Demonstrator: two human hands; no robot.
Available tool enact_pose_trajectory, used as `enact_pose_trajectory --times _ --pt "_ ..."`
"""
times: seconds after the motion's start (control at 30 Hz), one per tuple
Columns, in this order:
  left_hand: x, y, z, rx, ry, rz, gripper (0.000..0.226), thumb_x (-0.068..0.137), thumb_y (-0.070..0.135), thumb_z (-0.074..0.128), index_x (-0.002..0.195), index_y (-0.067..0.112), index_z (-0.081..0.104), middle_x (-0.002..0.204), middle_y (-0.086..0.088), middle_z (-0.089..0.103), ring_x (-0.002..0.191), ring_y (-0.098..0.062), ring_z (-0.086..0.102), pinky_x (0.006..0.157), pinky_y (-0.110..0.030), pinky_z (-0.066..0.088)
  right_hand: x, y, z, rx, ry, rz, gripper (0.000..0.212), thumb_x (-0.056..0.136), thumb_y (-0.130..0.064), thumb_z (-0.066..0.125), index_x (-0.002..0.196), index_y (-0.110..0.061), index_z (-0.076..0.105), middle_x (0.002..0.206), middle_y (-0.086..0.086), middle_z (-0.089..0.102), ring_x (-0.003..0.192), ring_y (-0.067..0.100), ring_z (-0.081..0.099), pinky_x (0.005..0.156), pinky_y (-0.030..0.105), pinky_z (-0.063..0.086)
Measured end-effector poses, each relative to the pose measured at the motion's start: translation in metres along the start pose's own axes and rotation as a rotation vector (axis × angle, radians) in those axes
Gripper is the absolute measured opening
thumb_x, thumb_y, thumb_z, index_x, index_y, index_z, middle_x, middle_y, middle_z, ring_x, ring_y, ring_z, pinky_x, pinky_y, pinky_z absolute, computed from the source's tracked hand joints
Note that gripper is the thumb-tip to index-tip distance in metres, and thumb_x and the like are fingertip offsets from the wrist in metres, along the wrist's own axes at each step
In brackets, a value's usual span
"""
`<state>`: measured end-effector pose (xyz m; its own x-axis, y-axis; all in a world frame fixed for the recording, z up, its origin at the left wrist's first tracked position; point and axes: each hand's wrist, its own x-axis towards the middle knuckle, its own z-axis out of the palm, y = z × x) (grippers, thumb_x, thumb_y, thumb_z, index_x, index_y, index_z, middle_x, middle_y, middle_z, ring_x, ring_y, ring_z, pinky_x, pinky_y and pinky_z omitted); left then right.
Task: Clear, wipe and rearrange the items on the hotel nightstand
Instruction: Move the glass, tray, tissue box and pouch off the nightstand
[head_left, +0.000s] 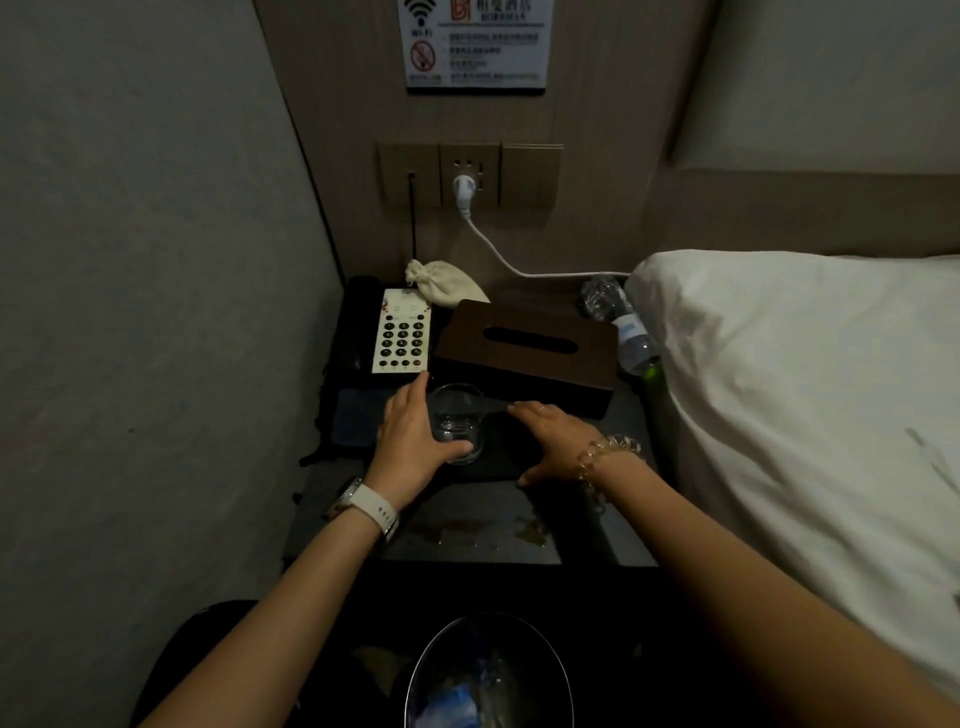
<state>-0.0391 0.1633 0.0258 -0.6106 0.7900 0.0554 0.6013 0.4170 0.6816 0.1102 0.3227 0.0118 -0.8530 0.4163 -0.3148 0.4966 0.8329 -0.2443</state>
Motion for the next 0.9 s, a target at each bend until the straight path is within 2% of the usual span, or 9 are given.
enact_pose_trajectory --times 0.13,0.27,0.37,0.57,0.73,0.83,0.9 --pt "0.005 -0.004 0.011 -0.086 -0.063 -0.021 0.112 0.066 0.025 0.088 0.153 0.012 0.02 0.146 -0.007 0.045 0.137 -0.024 0.038 0.113 -0.045 0.033 0.013 -0.001 0.003 -0.016 -0.008 -0.025 0.116 0.069 -0.053 0.079 0.155 -0.016 0.01 0.162 0.005 0.014 0.147 0.023 0.017 0.119 0.035 0.022" --pt "0.008 -0.005 0.017 -0.144 -0.02 -0.018 0.1 0.067 0.021 0.088 0.148 0.011 0.031 0.135 -0.006 0.055 0.127 -0.02 0.05 0.105 -0.03 0.039 0.016 -0.001 0.003 -0.048 0.021 -0.046 0.117 0.067 -0.058 0.078 0.155 -0.018 0.011 0.157 0.005 0.024 0.143 0.024 0.027 0.111 0.036 0.032" --pt "0.009 -0.005 0.018 -0.159 0.024 0.001 0.086 0.064 0.018 0.089 0.138 0.009 0.044 0.126 -0.007 0.06 0.119 -0.019 0.056 0.1 -0.028 0.044 0.016 -0.002 0.002 -0.103 0.059 -0.063 0.116 0.066 -0.061 0.076 0.154 -0.02 0.014 0.153 0.005 0.03 0.138 0.024 0.033 0.104 0.037 0.04" --pt "0.002 -0.006 0.011 -0.243 0.092 -0.015 0.083 0.061 0.018 0.091 0.133 0.011 0.049 0.123 -0.004 0.062 0.111 -0.011 0.058 0.094 -0.02 0.044 0.009 -0.004 0.003 -0.171 0.088 -0.058 0.119 0.063 -0.068 0.072 0.154 -0.023 0.009 0.153 0.006 0.031 0.138 0.025 0.033 0.098 0.041 0.045" --pt "-0.005 0.005 -0.016 -0.322 0.143 0.048 0.074 0.062 0.018 0.09 0.126 0.017 0.053 0.118 0.001 0.062 0.105 -0.008 0.058 0.081 -0.002 0.04 -0.005 -0.005 -0.01 -0.226 0.08 -0.076 0.121 0.063 -0.067 0.073 0.154 -0.024 0.006 0.143 0.005 0.036 0.13 0.025 0.038 0.086 0.039 0.048" --pt "-0.009 0.018 -0.036 -0.369 0.115 0.102 0.071 0.065 0.014 0.088 0.127 0.017 0.052 0.119 0.002 0.06 0.106 -0.008 0.057 0.082 -0.002 0.04 -0.018 -0.006 -0.027 -0.24 0.073 -0.086 0.122 0.064 -0.064 0.074 0.154 -0.024 0.001 0.143 0.005 0.034 0.13 0.025 0.036 0.087 0.04 0.047" --pt "-0.012 0.028 -0.049 -0.398 0.086 0.129 0.071 0.067 0.012 0.087 0.128 0.019 0.051 0.121 0.004 0.059 0.109 -0.007 0.057 0.088 -0.011 0.043 -0.03 -0.008 -0.04 -0.267 0.082 -0.096 0.123 0.065 -0.062 0.075 0.154 -0.023 -0.001 0.144 0.005 0.031 0.13 0.025 0.035 0.089 0.04 0.046"
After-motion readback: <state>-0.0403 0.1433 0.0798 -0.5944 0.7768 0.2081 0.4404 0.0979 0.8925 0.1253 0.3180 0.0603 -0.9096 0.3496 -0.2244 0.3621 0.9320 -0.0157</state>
